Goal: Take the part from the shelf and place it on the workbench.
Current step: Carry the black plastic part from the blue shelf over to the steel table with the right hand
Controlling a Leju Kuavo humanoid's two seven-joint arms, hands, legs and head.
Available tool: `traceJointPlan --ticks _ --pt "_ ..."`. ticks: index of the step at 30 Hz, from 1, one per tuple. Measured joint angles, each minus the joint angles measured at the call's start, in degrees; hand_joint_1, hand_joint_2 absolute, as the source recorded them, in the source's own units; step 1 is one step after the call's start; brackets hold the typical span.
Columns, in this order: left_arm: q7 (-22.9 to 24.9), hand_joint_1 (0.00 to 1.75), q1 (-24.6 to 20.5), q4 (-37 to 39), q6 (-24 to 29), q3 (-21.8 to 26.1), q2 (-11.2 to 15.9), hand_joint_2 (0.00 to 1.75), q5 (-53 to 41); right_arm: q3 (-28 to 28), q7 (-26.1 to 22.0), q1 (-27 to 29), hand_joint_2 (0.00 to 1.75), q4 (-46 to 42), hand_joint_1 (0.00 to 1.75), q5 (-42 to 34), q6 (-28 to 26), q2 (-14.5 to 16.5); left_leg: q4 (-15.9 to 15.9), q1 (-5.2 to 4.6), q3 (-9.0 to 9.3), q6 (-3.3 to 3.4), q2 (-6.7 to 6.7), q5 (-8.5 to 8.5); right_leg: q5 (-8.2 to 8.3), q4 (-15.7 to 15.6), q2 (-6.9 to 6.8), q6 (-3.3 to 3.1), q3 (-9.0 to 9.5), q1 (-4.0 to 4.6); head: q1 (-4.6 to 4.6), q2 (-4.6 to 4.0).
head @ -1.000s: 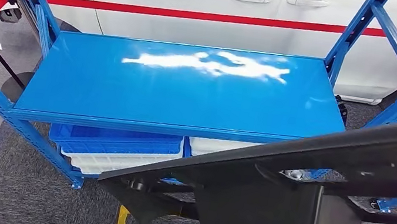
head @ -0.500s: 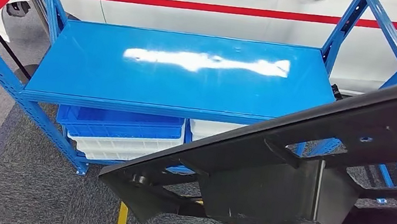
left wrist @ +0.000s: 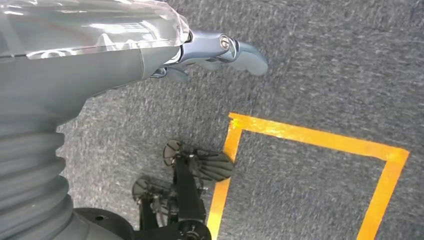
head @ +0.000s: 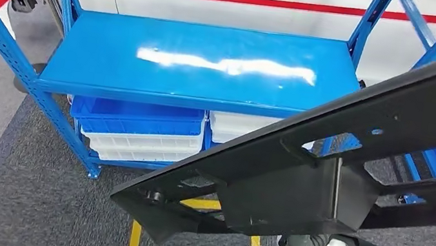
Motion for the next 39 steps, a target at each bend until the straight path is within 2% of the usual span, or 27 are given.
traceJointPlan --ticks 2,3,4,6,7,8,9,10,12,13,14,17,19,20,22,23,24,25,27,29,30,32,34,35,37,38,39 --pt "0.68 0.00 0.02 0.00 0.22 0.23 -0.03 1.75 0.10 0.02 0.04 -0.70 1.75 0.44 1.75 -0.49 -0.16 -0.07 0.26 0.16 -0.32 -0.67 -0.05 -0.01 0.80 -0.07 -0.11 -0.96 -0.54 -0.12 0.00 0.00" --pt "1.06 0.00 0.04 0.00 0.37 0.39 -0.08 1.75 0.14 0.09 0.17 -1.16 1.75 0.65 1.75 -0.81 -0.38 -0.10 1.48 0.26 -0.87 -0.93 -0.09 -1.26 1.30 -0.20 -0.19 -1.48 -0.89 -0.23 0.00 0.00" --pt "1.38 0.00 0.04 0.00 0.55 0.57 -0.13 1.75 0.18 0.19 0.33 -1.63 1.75 0.84 1.75 -1.16 -0.63 -0.16 3.83 0.35 -1.78 -1.16 -0.12 -3.33 1.83 -0.31 -0.29 -1.90 -1.30 -0.33 0.00 0.00" --pt "2.01 0.00 0.05 0.00 0.86 0.81 -0.22 1.75 0.17 0.44 0.72 -2.40 1.75 1.19 1.75 -1.85 -1.13 -0.36 11.36 0.42 -4.27 -1.59 -0.15 -8.32 2.67 -0.22 -0.35 -2.28 -2.34 -0.17 -0.01 0.00" --pt "2.22 0.00 0.05 0.00 0.96 0.87 -0.23 1.75 0.17 0.54 0.84 -2.60 1.75 1.34 1.75 -2.09 -1.30 -0.47 14.73 0.42 -5.20 -1.73 -0.15 -9.77 3.02 -0.14 -0.35 -2.30 -2.83 -0.09 0.00 0.00" --pt "2.40 0.00 0.06 0.00 1.01 0.91 -0.23 1.75 0.17 0.62 0.92 -2.76 1.75 1.51 1.75 -2.25 -1.40 -0.61 16.46 0.42 -5.26 -1.78 -0.15 -10.10 3.33 -0.03 -0.35 -2.26 -3.32 -0.01 -0.01 0.00" --pt "2.51 0.00 0.07 0.00 1.03 0.93 -0.23 1.75 0.17 0.69 0.96 -2.86 1.75 1.66 1.75 -2.34 -1.49 -0.77 15.83 0.42 -4.12 -1.71 -0.15 -9.40 3.58 0.08 -0.35 -2.18 -3.73 0.05 0.00 0.00" --pt "2.55 0.00 0.07 0.00 1.02 0.94 -0.23 1.75 0.15 0.73 0.95 -2.95 1.75 1.77 1.75 -2.37 -1.53 -0.93 12.95 0.41 -1.87 -1.53 -0.15 -8.03 3.77 0.20 -0.34 -2.09 -4.02 0.11 0.00 0.00" --pt "2.57 0.00 0.01 0.00 0.98 0.95 -0.22 1.75 0.05 0.79 0.75 -3.06 1.75 1.90 1.75 -2.34 -1.72 -1.25 4.36 0.30 3.86 -0.90 -0.19 -5.96 4.05 0.39 -0.38 -1.83 -4.40 0.22 0.00 0.00" --pt "2.57 0.00 -0.02 0.00 0.96 0.94 -0.22 1.75 -0.02 0.81 0.62 -3.10 1.75 1.92 1.75 -2.29 -1.89 -1.43 1.41 0.12 5.69 -0.59 -0.21 -5.48 4.19 0.44 -0.40 -1.62 -4.52 0.25 0.00 0.00" --pt "2.58 0.00 -0.01 0.00 0.93 0.94 -0.23 1.75 -0.08 0.84 0.50 -3.11 1.75 1.94 1.75 -2.23 -2.08 -1.61 -0.22 -0.06 6.58 -0.33 -0.23 -5.47 4.33 0.50 -0.42 -1.37 -4.62 0.25 0.00 0.00" --pt "2.69 0.00 0.04 0.00 0.89 0.95 -0.28 1.75 -0.16 0.86 0.37 -3.10 1.75 2.00 1.75 -2.02 -2.45 -2.21 -0.93 -0.18 6.36 0.51 -0.20 -5.06 4.75 0.58 -0.42 -0.37 -4.91 0.23 0.00 0.00" --pt "2.85 0.00 -0.04 0.00 0.81 0.95 -0.37 1.75 -0.18 0.85 0.33 -3.15 1.75 2.00 1.75 -1.73 -2.48 -2.62 -1.47 0.12 6.15 1.31 -0.04 -4.41 3.32 2.39 -0.26 0.22 -5.83 0.23 0.00 0.00" --pt "2.98 0.00 -0.09 0.00 0.77 0.95 -0.41 1.75 -0.19 0.85 0.30 -3.15 1.75 2.03 1.75 -1.57 -2.40 -2.87 -1.66 0.23 5.97 1.63 0.09 -4.08 1.55 5.05 -0.16 0.44 -7.04 0.17 0.00 0.00" --pt "3.41 0.00 -0.13 0.00 0.77 0.95 -0.42 1.75 -0.20 0.83 0.25 -3.13 1.75 2.17 1.75 -1.35 -2.02 -3.40 -1.56 0.11 5.33 1.92 0.43 -3.72 -2.48 12.87 -0.04 0.78 -10.60 0.05 0.00 0.00" --pt "3.66 0.00 -0.10 0.00 0.80 0.95 -0.43 1.75 -0.20 0.81 0.23 -3.10 1.75 2.29 1.75 -1.24 -1.74 -3.63 -1.42 0.08 5.01 1.92 0.64 -3.60 -3.53 15.95 -0.04 0.91 -11.96 0.00 0.00 0.00" --pt "3.95 0.00 -0.07 0.00 0.87 0.96 -0.43 1.75 -0.20 0.81 0.22 -3.10 1.75 2.41 1.75 -1.00 -1.51 -3.81 -1.22 0.06 4.72 1.90 0.92 -3.54 -3.44 17.02 -0.06 0.98 -12.34 -0.04 0.00 0.00" --pt "4.22 0.00 -0.05 0.00 0.96 0.96 -0.43 1.75 -0.19 0.81 0.20 -3.11 1.75 2.51 1.75 -0.60 -1.35 -3.94 -0.99 0.06 4.51 1.85 1.21 -3.53 -2.39 15.97 -0.14 1.00 -11.65 -0.09 0.00 0.00" --pt "4.76 0.00 -0.05 0.00 1.22 1.01 -0.42 1.75 -0.11 0.82 0.19 -3.25 1.75 2.62 1.75 0.85 -1.35 -4.07 -0.46 0.02 4.27 1.62 1.81 -3.64 1.08 8.22 -1.25 0.79 -7.38 -0.17 0.00 0.00" --pt "5.29 0.00 -0.06 0.00 1.73 1.18 -0.37 1.75 -0.03 0.86 0.17 -3.42 1.75 2.70 1.75 2.71 -1.68 -4.09 0.04 -0.23 4.14 1.08 2.33 -3.80 2.97 2.13 -2.56 0.18 -4.29 0.05 0.00 0.00" --pt "5.65 0.00 -0.05 0.00 2.05 1.26 -0.33 1.75 -0.01 0.89 0.16 -3.45 1.75 2.74 1.75 3.58 -1.93 -4.09 0.14 -0.35 4.10 0.77 2.59 -3.79 3.02 1.29 -2.80 -0.16 -4.04 0.18 0.00 0.00" --pt "6.38 0.00 0.00 -0.01 2.54 1.38 -0.25 1.75 -0.02 0.92 0.13 -3.40 1.75 2.77 1.75 4.97 -2.38 -4.09 0.12 -0.42 4.07 0.16 3.21 -3.68 3.42 1.23 -1.88 -0.84 -4.37 0.26 0.00 0.00" --pt "7.08 0.00 0.05 -0.01 2.99 1.41 -0.13 1.75 -0.21 0.95 0.10 -3.19 1.75 2.58 1.75 6.27 -2.77 -4.04 1.42 -0.25 3.50 -0.52 2.63 -4.90 3.97 0.92 -1.17 -1.61 -4.62 0.08 -0.01 0.00" --pt "7.41 0.00 0.13 -0.01 3.21 1.41 -0.03 1.75 -0.41 0.96 0.09 -2.94 1.75 2.34 1.75 6.91 -2.98 -3.96 3.68 -0.12 2.57 -0.84 1.88 -6.55 4.26 0.77 -0.82 -1.98 -4.77 -0.04 0.00 0.00" --pt "8.04 0.00 0.41 0.00 3.43 1.41 0.18 1.75 -0.98 0.96 0.04 -2.06 1.75 1.53 1.75 7.96 -3.50 -3.80 11.18 0.08 -0.47 -1.28 0.41 -10.88 4.62 0.77 -0.02 -2.37 -5.25 -0.01 -0.01 0.00" --pt "8.28 0.00 0.56 0.00 3.45 1.41 0.31 1.75 -1.29 0.96 0.01 -1.47 1.75 1.07 1.75 8.36 -3.77 -3.76 14.78 0.12 -1.91 -1.38 0.14 -12.39 4.76 0.80 0.47 -2.44 -5.46 0.06 0.00 0.00" --pt "8.46 0.00 0.67 0.00 3.37 1.41 0.42 1.75 -1.58 0.96 -0.01 -0.86 1.75 0.60 1.75 8.70 -4.00 -3.76 16.85 0.13 -2.66 -1.40 0.03 -12.91 4.87 0.84 0.96 -2.43 -5.61 0.12 0.00 0.00"
